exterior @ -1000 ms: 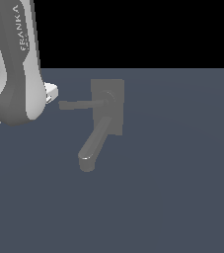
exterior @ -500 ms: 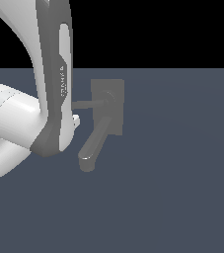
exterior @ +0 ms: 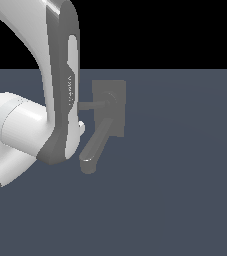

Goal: Turn on the faucet by rotating a designated handle.

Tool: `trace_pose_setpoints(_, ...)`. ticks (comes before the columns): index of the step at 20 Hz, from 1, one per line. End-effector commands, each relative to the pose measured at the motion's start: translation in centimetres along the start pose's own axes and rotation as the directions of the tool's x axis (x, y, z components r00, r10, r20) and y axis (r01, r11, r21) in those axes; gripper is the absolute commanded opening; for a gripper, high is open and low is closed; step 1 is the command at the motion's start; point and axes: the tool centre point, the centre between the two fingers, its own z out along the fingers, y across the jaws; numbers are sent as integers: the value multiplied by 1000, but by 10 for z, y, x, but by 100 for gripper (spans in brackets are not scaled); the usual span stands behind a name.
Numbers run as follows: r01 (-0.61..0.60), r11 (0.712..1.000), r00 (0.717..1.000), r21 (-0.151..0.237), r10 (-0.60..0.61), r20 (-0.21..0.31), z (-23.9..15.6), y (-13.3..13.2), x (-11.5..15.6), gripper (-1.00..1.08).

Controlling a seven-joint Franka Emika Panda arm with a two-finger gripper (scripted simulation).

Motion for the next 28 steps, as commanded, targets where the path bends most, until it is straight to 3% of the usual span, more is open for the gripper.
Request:
trace_pose_setpoints(1,4,1000,1000,3,-4,-1,1,-2,0,-100)
trace_pose_setpoints(7,44,999,999,32,-44,-4,8,-24,-4,-100)
trace_pose_setpoints(13,46,998,999,35,-46,-4,9,-26,-4,-100)
trace_pose_setpoints(26,47,998,999,35,-47,-4,9,-15,-67,-100)
trace_pose_setpoints(28,52,998,999,40,-51,-13,9,-20,-57,-100)
